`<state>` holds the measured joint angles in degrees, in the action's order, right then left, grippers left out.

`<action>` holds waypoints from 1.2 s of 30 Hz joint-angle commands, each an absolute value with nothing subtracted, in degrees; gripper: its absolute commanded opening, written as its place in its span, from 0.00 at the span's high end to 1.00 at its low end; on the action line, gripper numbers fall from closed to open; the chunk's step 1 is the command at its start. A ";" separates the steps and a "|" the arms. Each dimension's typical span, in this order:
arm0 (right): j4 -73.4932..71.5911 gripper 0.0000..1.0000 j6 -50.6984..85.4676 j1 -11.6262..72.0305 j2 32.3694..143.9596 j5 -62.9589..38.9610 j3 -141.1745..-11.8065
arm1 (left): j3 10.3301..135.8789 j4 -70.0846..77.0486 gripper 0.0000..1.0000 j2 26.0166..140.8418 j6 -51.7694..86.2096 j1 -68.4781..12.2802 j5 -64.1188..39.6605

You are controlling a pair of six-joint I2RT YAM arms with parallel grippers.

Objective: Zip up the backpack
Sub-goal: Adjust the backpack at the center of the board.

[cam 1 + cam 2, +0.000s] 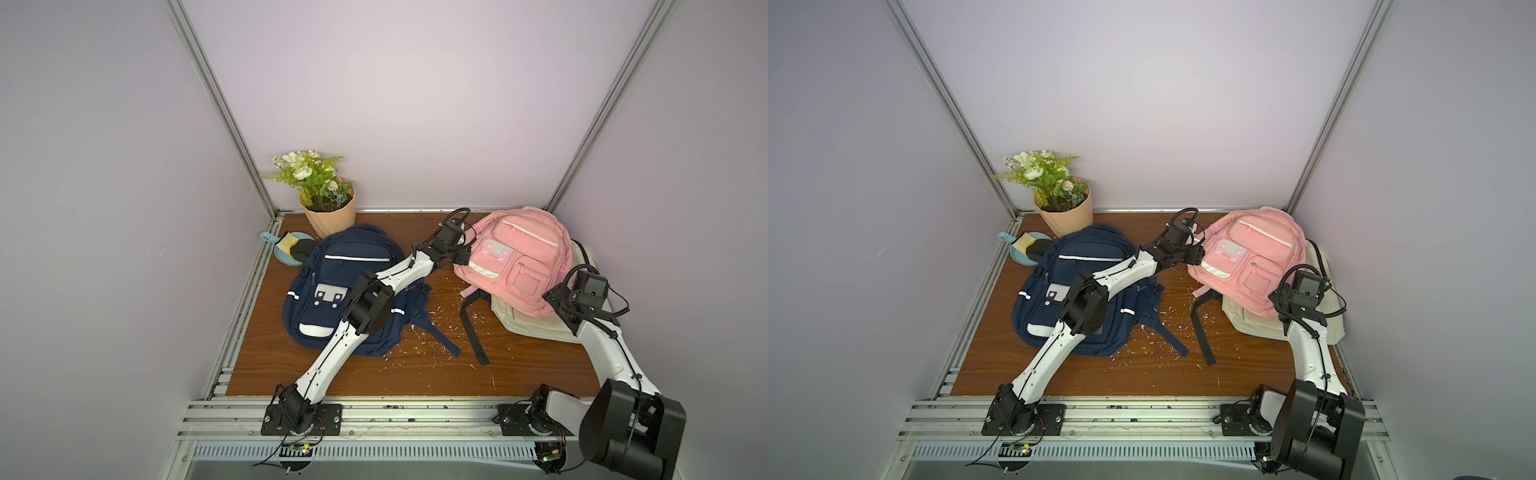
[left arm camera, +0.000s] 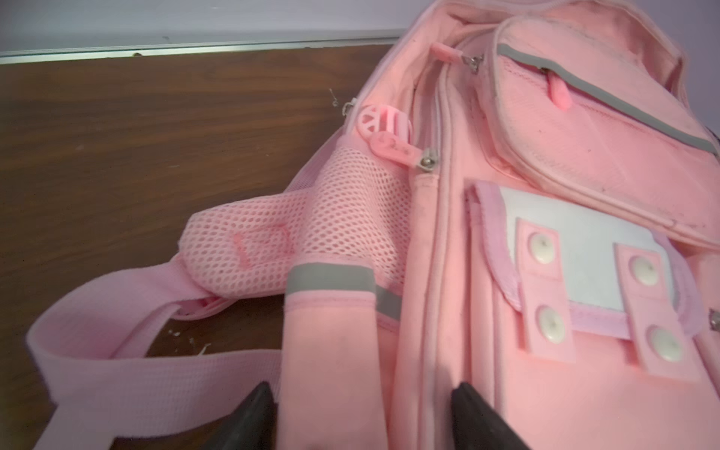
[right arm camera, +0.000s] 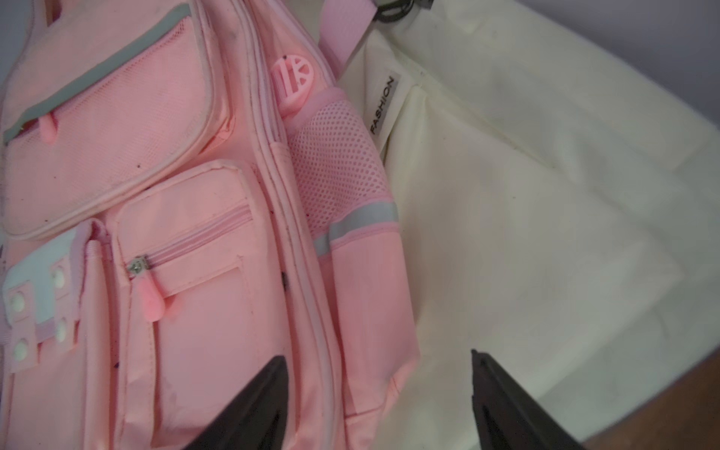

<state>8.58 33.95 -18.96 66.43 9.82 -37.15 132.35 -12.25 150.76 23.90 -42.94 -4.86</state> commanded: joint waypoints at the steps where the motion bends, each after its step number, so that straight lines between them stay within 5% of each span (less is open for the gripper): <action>1: 1.39 0.26 35.03 -19.20 70.98 -1.35 -36.57 | 133.29 -15.78 0.40 152.47 23.49 -43.07 -8.93; 7: 1.20 0.40 33.75 -17.58 74.20 -2.88 -37.17 | 131.04 -15.74 0.75 149.39 21.78 -45.02 -8.79; 11: 2.60 0.73 33.24 -17.50 73.34 -1.55 -37.75 | 125.22 -13.15 0.97 143.57 21.70 -47.22 -7.31; 15: 4.78 1.00 32.30 -16.97 68.85 2.37 -38.68 | 115.28 -6.20 1.00 133.88 22.66 -49.85 -3.34; 24: 8.53 1.00 28.72 -10.48 61.16 1.33 -42.73 | 89.90 3.19 1.00 108.18 23.29 -53.55 5.90; 36: 7.90 1.00 27.92 17.28 54.38 7.21 -38.15 | 44.61 8.34 1.00 78.10 33.46 -54.34 16.40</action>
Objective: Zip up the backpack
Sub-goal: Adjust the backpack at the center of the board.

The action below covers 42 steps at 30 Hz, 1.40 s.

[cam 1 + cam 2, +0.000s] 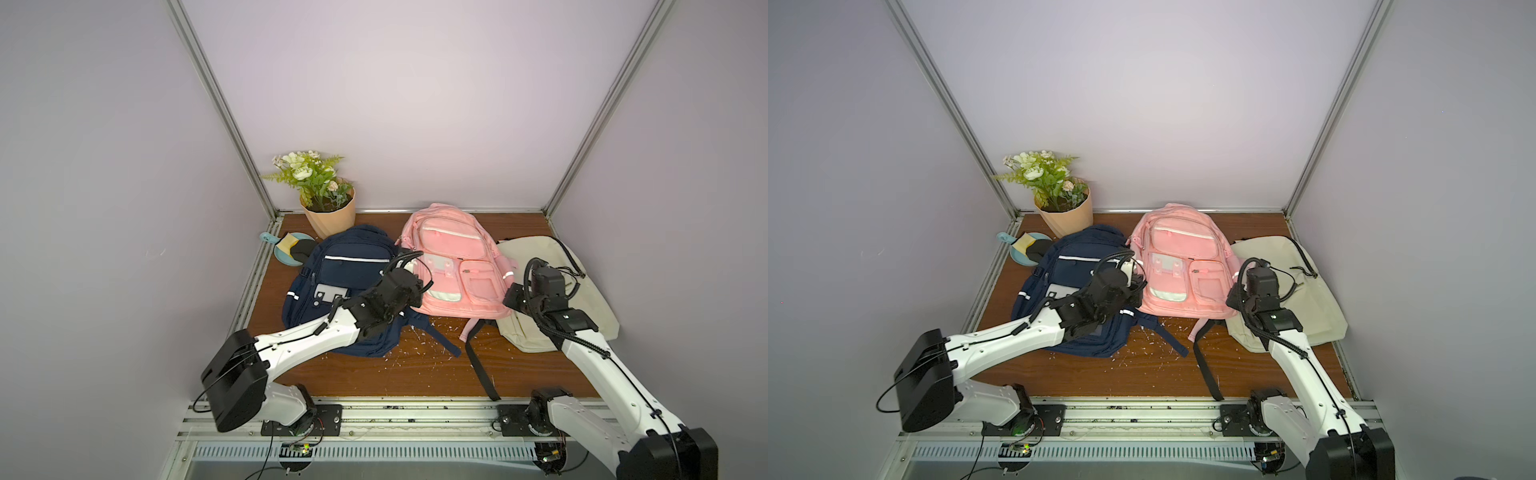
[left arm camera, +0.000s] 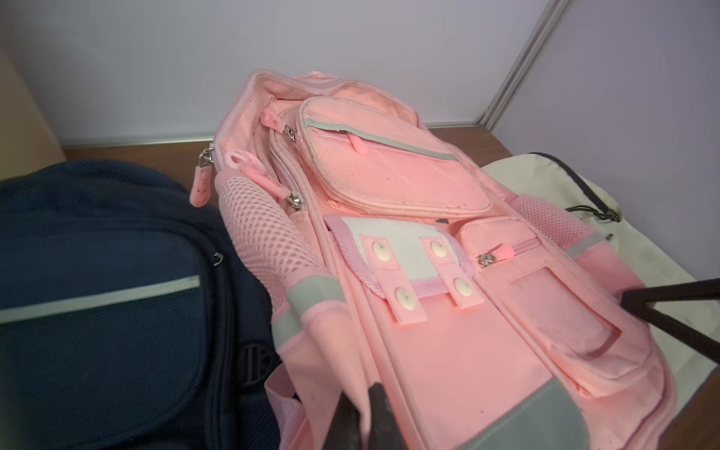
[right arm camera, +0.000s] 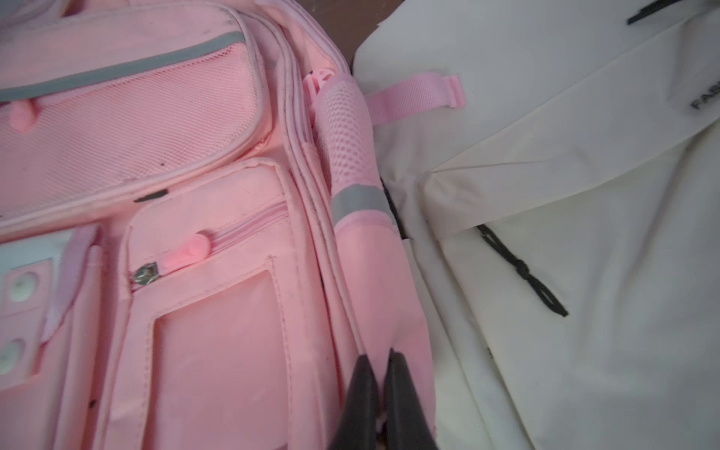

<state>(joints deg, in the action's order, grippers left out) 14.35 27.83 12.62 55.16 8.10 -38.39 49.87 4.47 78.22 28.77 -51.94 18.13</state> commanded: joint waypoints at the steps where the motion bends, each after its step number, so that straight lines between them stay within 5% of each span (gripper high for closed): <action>1: 7.88 1.00 28.29 19.00 54.70 8.50 -36.84 | 41.92 9.03 1.00 78.20 33.84 -54.08 15.98; 8: 3.66 1.00 33.22 27.90 60.30 9.76 -30.95 | 33.44 9.03 1.00 81.89 36.69 -51.95 16.19; 17: 0.87 1.00 36.56 36.15 66.20 13.03 -31.83 | 27.86 1.87 0.98 68.65 36.93 -48.68 20.75; 28: 10.32 1.00 39.93 35.83 59.61 26.01 -32.99 | 46.66 3.89 1.00 81.12 30.45 -56.07 20.07; 36: 7.93 1.00 39.62 30.84 60.56 22.60 -27.73 | 42.15 4.48 0.96 86.08 35.78 -55.98 20.71; 40: 6.38 0.96 36.70 30.59 61.99 19.72 -30.41 | 37.80 4.55 0.74 83.65 37.87 -55.73 21.97; 42: 7.72 0.73 35.75 30.58 62.36 20.15 -32.84 | 37.23 4.11 0.53 81.48 37.83 -55.55 22.55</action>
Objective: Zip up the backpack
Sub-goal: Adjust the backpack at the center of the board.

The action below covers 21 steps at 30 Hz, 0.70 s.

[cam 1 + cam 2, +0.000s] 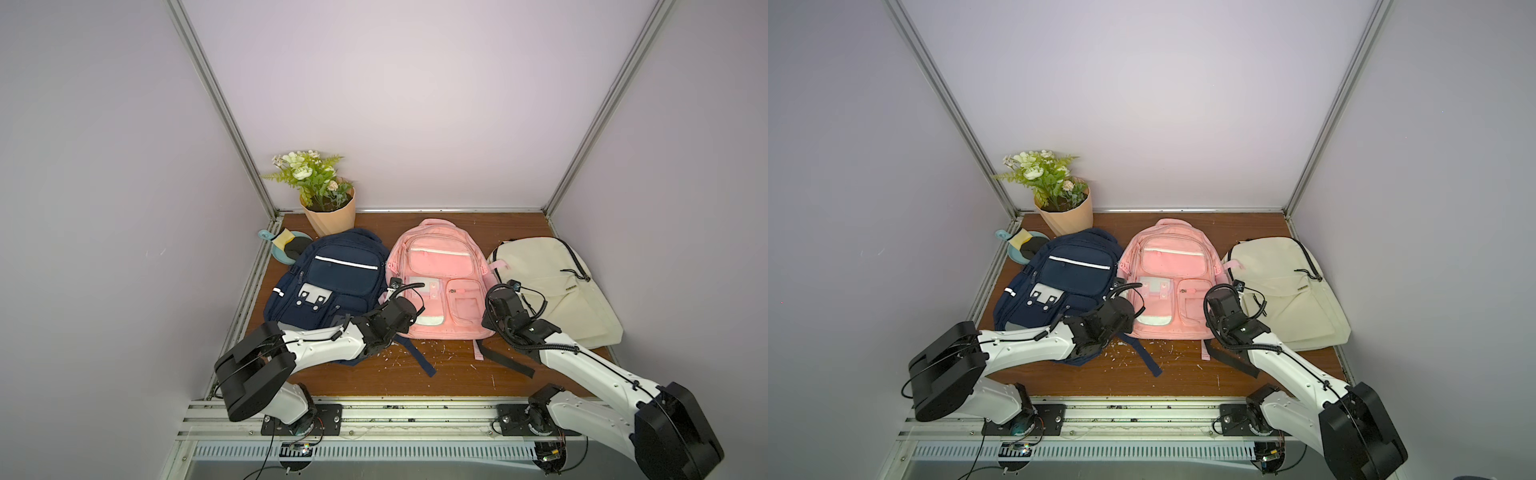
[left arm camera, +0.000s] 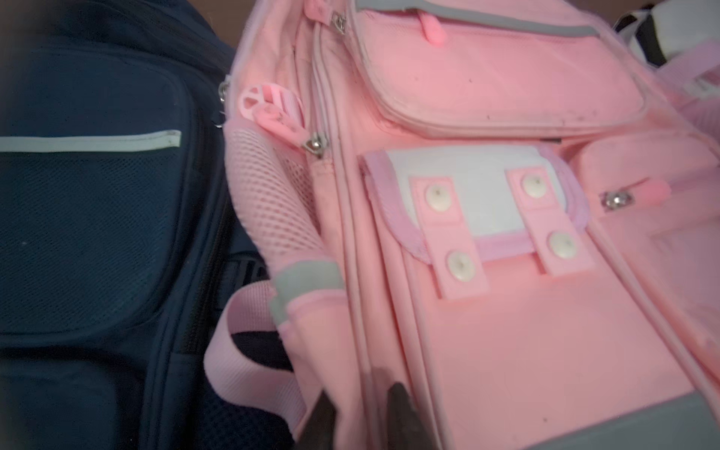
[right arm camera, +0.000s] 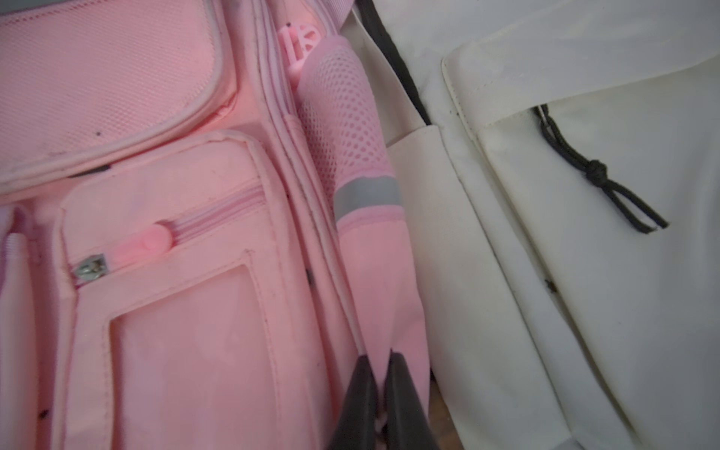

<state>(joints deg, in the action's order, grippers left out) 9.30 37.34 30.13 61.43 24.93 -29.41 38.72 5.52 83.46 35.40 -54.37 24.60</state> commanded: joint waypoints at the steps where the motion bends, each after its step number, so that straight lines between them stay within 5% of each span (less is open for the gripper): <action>1: 8.54 0.61 35.39 30.54 62.02 20.89 -34.05 | 37.33 3.49 0.42 80.07 37.75 -55.46 23.37; 4: 11.76 0.35 33.71 30.29 59.87 24.45 -37.40 | 38.20 1.45 0.17 75.34 36.54 -54.20 25.15; 6: 13.86 0.26 32.35 29.22 58.45 26.90 -39.53 | 38.58 0.06 0.00 72.39 35.27 -51.52 24.93; 16: 6.37 0.15 25.08 17.43 53.51 35.38 -40.02 | 33.25 4.16 0.00 59.35 23.07 -33.87 41.83; 21: -3.67 0.11 17.94 12.20 56.50 34.44 -36.65 | 21.24 24.72 0.00 58.70 13.62 -20.61 36.03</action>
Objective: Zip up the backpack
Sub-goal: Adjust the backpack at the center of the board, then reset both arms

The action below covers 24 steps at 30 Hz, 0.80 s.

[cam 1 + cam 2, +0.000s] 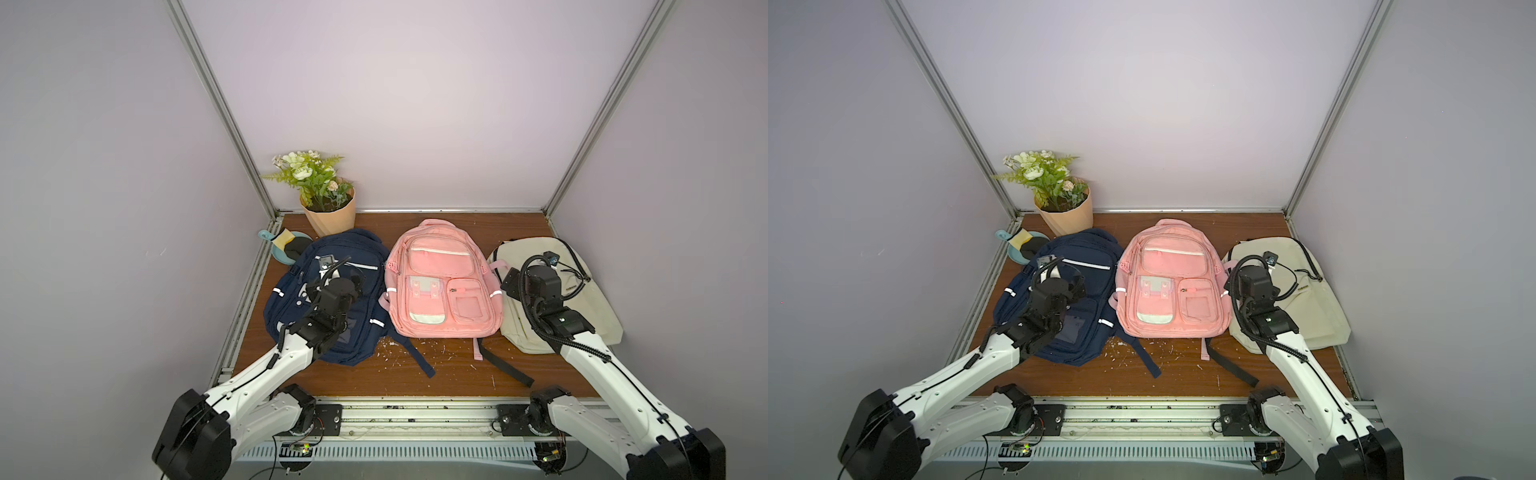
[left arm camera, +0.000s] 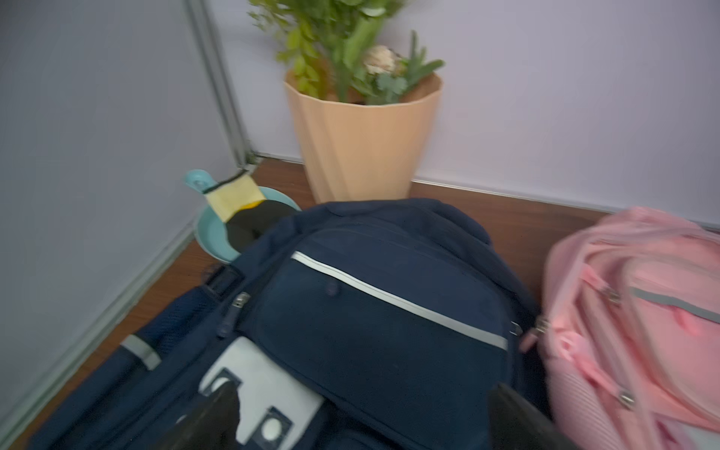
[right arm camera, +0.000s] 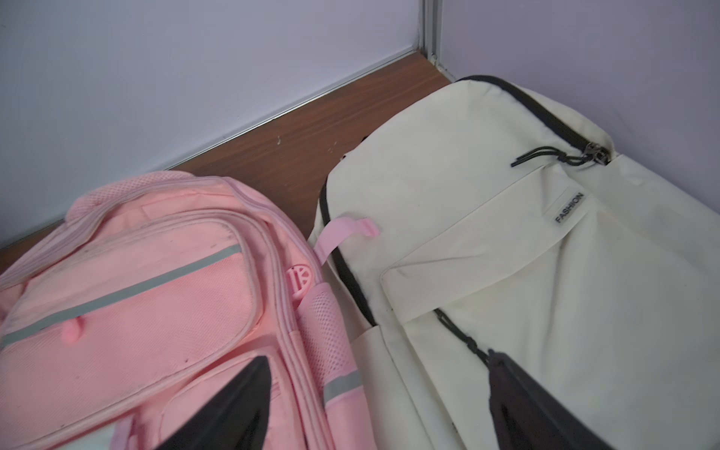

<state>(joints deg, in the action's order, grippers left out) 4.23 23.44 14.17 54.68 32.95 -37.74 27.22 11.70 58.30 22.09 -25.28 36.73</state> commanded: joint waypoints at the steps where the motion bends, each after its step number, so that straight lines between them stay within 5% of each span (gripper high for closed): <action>1: -5.57 0.11 17.24 11.58 57.34 34.69 -35.75 | 18.79 29.86 0.00 59.53 10.70 -19.62 36.23; 11: -41.71 0.12 7.63 9.20 68.36 32.53 -19.77 | 6.75 60.57 0.00 68.75 1.10 -8.15 23.57; 21: -66.06 0.13 -0.31 8.80 78.94 23.50 -12.28 | 8.72 73.96 0.00 82.88 -0.19 -3.68 10.27; 24: -68.24 0.12 -1.76 8.66 83.18 20.38 -13.31 | 14.10 66.86 0.00 86.73 0.72 -1.34 6.13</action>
<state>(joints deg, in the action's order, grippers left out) -59.24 1.96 8.80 80.44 25.36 -12.58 10.46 65.65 85.03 0.27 -3.57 12.16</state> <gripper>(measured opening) 0.875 0.995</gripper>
